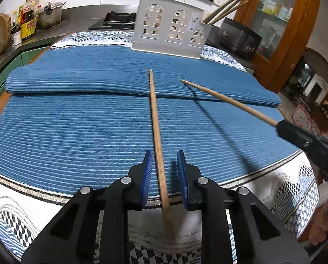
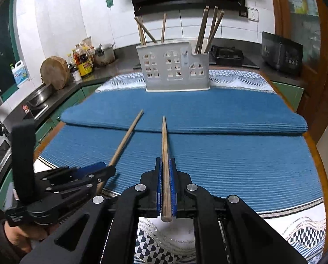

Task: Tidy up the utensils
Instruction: 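Return both tools to the last two chopsticks and close on them, then lift both last chopsticks upright and carry them over the white holder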

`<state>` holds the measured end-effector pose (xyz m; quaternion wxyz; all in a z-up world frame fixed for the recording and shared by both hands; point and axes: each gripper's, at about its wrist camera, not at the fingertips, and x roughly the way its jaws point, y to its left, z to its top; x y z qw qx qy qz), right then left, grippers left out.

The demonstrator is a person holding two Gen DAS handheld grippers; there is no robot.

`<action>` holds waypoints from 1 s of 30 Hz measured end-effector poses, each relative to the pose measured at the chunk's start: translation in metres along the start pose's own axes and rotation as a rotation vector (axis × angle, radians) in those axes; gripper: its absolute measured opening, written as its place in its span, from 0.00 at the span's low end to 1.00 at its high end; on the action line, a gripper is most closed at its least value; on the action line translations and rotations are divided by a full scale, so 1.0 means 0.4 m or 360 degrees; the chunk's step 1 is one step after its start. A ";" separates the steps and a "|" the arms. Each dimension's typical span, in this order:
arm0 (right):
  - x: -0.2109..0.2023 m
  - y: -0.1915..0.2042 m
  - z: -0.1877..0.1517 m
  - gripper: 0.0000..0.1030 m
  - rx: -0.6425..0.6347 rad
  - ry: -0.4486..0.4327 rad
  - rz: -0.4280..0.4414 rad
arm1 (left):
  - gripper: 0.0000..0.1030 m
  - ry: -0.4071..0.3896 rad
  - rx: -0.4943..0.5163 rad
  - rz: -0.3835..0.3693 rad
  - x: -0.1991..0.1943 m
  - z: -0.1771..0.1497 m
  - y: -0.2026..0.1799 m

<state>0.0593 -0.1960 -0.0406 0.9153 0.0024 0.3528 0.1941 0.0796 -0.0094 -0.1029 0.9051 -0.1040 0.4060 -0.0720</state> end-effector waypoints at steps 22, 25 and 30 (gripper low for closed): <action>-0.060 -0.041 0.013 0.06 0.0031 -0.0113 0.0029 | 0.05 -0.0110 0.0118 0.0064 -0.077 0.081 -0.020; -0.067 -0.037 0.032 0.06 0.0011 -0.0135 0.0023 | 0.05 -0.0166 0.0117 0.0044 -0.093 0.101 -0.017; -0.076 -0.032 0.059 0.06 -0.0010 -0.0162 0.0023 | 0.05 -0.0232 0.0085 -0.0006 -0.109 0.126 0.001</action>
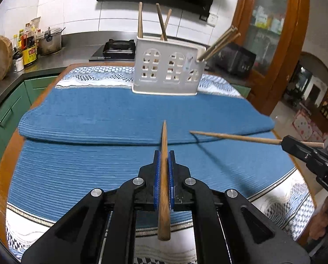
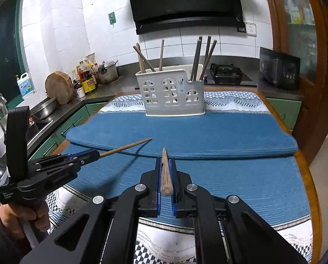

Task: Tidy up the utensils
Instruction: 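Lift both last chopsticks upright and carry them over the white holder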

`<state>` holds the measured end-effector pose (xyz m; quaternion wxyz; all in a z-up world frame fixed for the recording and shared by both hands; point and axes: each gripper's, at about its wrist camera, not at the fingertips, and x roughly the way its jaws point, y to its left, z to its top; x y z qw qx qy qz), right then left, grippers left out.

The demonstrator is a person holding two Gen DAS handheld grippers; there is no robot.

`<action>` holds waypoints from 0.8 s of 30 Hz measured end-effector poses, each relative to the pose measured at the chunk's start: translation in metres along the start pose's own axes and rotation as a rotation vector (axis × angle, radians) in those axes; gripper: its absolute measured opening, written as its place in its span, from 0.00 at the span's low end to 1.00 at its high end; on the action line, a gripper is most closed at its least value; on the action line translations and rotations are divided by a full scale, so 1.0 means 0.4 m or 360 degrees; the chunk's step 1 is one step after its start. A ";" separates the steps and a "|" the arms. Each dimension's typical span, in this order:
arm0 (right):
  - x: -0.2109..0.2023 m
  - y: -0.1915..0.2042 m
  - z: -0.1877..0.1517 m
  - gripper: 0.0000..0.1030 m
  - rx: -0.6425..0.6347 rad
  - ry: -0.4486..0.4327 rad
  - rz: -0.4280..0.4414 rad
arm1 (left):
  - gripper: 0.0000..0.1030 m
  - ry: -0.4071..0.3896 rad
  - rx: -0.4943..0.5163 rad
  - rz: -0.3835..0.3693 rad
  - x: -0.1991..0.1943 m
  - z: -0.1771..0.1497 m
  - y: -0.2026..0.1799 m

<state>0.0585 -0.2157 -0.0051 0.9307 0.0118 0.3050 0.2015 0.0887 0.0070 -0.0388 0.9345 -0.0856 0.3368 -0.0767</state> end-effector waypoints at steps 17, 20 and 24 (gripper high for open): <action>0.016 -0.002 0.211 0.06 -0.0107 -0.0077 0.0054 | 0.05 -0.0159 0.0058 -0.0139 -0.022 0.157 0.012; 0.024 -0.016 0.291 0.06 -0.0139 -0.0086 0.0046 | 0.05 -0.0152 0.0071 -0.0143 -0.014 0.196 0.022; 0.032 -0.029 0.412 0.06 -0.0182 -0.0112 0.0024 | 0.05 -0.0149 0.0082 -0.0138 0.000 0.234 0.035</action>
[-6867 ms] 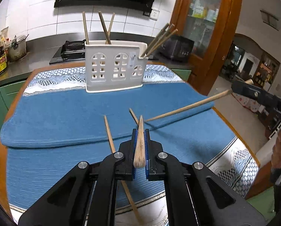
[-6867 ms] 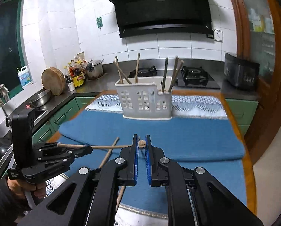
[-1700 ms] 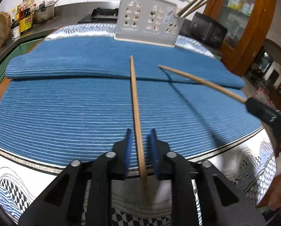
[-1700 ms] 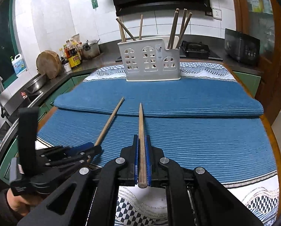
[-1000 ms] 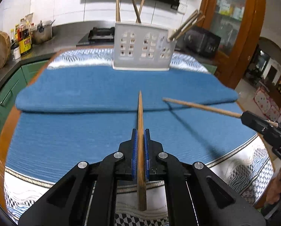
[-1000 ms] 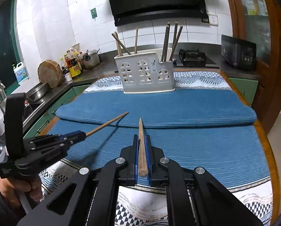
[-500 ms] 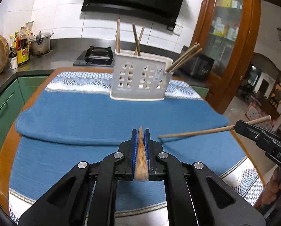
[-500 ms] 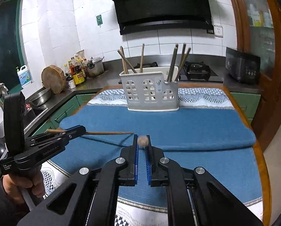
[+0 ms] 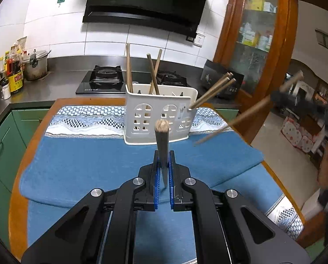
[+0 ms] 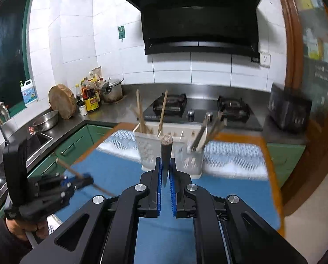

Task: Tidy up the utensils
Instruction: 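Lift both last chopsticks upright and carry them over the white holder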

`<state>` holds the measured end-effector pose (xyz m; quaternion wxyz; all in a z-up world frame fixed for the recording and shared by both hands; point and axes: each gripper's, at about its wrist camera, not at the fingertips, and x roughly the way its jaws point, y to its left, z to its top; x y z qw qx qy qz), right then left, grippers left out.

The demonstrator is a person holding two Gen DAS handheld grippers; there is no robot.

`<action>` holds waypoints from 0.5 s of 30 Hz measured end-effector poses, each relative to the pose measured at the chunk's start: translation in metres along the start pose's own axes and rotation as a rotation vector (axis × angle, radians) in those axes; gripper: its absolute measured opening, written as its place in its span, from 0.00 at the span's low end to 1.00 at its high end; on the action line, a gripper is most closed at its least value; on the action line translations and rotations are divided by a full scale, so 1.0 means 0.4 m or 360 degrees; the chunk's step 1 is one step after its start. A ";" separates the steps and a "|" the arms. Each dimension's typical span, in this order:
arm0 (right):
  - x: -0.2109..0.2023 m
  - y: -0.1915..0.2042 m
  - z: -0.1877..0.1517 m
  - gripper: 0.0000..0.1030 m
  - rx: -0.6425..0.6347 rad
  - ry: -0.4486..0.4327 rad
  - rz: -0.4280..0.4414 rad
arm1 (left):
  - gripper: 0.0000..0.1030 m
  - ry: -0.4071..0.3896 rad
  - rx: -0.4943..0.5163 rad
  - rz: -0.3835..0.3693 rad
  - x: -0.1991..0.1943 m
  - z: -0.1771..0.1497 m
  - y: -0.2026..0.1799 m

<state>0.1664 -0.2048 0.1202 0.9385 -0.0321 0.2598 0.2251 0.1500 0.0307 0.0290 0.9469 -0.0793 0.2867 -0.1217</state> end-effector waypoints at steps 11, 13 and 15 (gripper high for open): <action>0.077 -0.053 0.213 0.06 -0.0012 -0.0007 -0.0083 | 0.05 -0.0045 0.0027 0.0000 0.006 0.123 0.040; 0.099 -0.062 0.228 0.06 -0.0014 0.0006 -0.0115 | 0.05 -0.0078 0.0035 -0.0003 -0.007 0.158 0.043; 0.135 -0.071 0.237 0.06 -0.0015 0.0057 -0.0123 | 0.05 -0.0127 0.0067 0.0022 -0.021 0.204 0.040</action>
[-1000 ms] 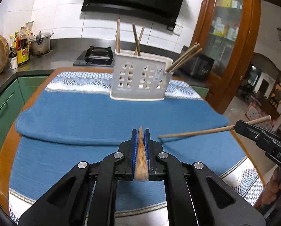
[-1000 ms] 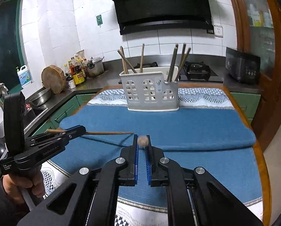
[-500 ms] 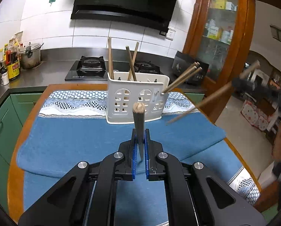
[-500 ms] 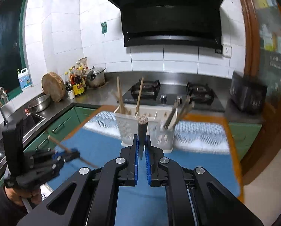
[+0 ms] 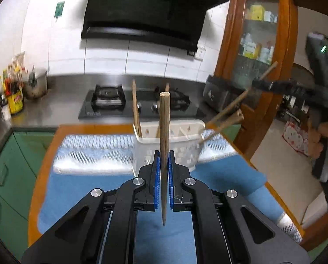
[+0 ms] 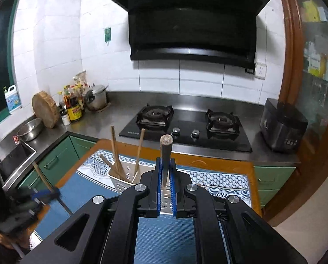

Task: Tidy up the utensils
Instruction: 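Lift both last chopsticks upright and carry them over the white holder, then lower both chopsticks into the white holder and open both tools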

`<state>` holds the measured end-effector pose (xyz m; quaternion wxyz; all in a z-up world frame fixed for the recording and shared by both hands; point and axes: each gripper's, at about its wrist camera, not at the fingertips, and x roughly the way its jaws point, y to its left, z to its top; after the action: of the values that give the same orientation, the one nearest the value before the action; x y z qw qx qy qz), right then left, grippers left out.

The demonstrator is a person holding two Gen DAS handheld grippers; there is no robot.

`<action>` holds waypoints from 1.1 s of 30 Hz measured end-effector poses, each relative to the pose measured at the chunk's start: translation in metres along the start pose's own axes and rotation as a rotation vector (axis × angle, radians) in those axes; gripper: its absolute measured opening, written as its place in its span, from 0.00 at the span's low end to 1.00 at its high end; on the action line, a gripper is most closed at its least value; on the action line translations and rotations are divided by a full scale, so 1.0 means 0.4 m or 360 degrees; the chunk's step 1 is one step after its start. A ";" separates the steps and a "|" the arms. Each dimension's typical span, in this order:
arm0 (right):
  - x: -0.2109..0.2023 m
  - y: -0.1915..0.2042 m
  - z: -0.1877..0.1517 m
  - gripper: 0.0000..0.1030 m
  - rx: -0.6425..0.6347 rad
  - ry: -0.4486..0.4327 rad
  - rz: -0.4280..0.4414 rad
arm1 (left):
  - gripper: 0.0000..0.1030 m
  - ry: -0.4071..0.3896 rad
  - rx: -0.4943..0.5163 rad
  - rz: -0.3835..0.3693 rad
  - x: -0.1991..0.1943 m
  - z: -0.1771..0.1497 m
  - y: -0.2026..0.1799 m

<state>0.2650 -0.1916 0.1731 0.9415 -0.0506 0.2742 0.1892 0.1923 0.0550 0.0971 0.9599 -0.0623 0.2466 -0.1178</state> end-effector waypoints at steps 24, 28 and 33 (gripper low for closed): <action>0.178 -0.029 -0.066 0.07 -0.0081 0.0201 0.0028 | 0.05 -0.0257 -0.0061 0.0146 0.149 0.309 0.032; 0.172 -0.021 -0.074 0.07 -0.0126 0.0179 0.0015 | 0.05 -0.0232 -0.0069 0.0146 0.182 0.300 0.037; 0.168 -0.015 -0.076 0.07 -0.0129 0.0149 0.0031 | 0.04 -0.0187 -0.0076 0.0146 0.212 0.280 0.043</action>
<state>0.3044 -0.1813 0.1113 0.9230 -0.0949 0.3104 0.2067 0.3224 0.0567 0.1527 0.9753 -0.0806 0.1953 -0.0639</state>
